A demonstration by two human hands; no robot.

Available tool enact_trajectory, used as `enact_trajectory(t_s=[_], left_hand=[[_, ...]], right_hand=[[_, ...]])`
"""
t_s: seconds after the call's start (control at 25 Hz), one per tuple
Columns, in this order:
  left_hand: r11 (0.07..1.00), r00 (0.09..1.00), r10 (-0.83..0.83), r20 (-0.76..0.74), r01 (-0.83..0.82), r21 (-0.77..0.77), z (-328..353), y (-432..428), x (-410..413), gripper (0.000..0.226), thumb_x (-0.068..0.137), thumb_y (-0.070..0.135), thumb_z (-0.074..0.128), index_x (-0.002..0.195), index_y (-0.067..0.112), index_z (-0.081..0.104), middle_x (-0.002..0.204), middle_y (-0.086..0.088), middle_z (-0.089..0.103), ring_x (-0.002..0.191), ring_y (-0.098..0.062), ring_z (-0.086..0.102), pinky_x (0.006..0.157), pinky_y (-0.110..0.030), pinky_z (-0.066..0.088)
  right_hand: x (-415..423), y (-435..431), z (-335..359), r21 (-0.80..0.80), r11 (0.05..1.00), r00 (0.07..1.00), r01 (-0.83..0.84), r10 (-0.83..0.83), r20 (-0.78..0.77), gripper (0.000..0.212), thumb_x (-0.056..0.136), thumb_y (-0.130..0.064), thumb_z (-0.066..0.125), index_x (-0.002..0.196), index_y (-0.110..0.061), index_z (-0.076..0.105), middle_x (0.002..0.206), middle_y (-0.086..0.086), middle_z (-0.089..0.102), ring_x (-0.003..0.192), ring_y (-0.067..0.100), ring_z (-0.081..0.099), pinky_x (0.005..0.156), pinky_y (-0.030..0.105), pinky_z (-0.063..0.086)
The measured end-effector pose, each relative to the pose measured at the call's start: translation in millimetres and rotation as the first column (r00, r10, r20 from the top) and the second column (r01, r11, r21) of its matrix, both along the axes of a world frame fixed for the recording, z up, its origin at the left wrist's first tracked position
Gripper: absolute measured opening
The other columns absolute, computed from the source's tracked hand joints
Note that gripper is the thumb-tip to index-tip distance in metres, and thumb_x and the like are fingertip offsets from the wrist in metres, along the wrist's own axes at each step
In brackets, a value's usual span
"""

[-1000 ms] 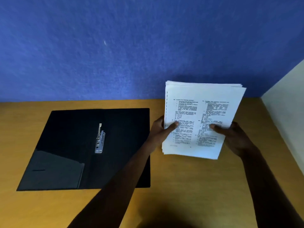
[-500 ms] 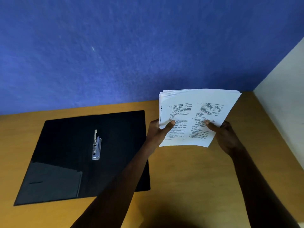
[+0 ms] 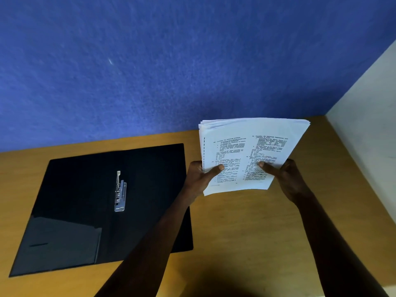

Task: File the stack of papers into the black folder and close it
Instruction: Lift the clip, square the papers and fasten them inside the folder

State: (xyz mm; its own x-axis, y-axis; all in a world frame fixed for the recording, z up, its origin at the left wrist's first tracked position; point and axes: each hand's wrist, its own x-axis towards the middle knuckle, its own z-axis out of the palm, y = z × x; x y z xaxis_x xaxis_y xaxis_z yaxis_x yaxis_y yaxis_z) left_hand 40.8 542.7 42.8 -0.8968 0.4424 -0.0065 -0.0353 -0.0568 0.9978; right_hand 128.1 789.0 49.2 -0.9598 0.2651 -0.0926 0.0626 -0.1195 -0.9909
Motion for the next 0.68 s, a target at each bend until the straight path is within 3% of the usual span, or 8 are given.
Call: enact_trajectory(t_s=[0.2, 0.44, 0.68], left_hand=[[1.0, 1.0, 0.023, -0.016, -0.022, 0.007, 0.4, 1.3, -1.8, 0.026, 0.084, 0.013, 0.074, 0.096, 0.035, 0.076, 0.099, 0.019, 0.076, 0.092, -0.007, 0.072, 0.075, -0.026, 0.059], [0.999, 0.999, 0.032, 0.003, -0.032, 0.016, -6.8, -0.1, -2.9, 0.026, 0.081, 0.015, 0.077, 0.107, 0.016, 0.074, 0.104, 0.012, 0.076, 0.099, -0.015, 0.072, 0.078, -0.026, 0.059], [0.998, 0.998, 0.058, 0.021, -0.058, -0.007, 2.6, 0.6, -2.3, 0.023, 0.086, 0.012, 0.072, 0.1, 0.03, 0.073, 0.098, 0.017, 0.076, 0.094, -0.007, 0.072, 0.076, -0.023, 0.058]], right_hand=[[0.2, -1.7, 6.1, 0.002, 1.0, 0.999, -0.006, 0.006, -0.047, 0.035, 0.084, -0.01, 0.074, 0.117, -0.019, 0.071, 0.12, 0.0, 0.073, 0.111, 0.016, 0.069, 0.084, 0.017, 0.054], [-0.3, -6.8, -0.4, 0.035, 0.999, 0.999, 0.008, -0.009, 0.036, 0.04, 0.082, -0.011, 0.077, 0.121, -0.013, 0.069, 0.118, -0.003, 0.074, 0.109, 0.013, 0.07, 0.08, 0.012, 0.053], [-4.2, -8.7, 8.2, 0.081, 0.997, 0.999, 0.007, -0.011, 0.05, 0.033, 0.084, -0.011, 0.075, 0.117, -0.015, 0.071, 0.113, -0.003, 0.075, 0.104, 0.015, 0.072, 0.077, 0.017, 0.057]])
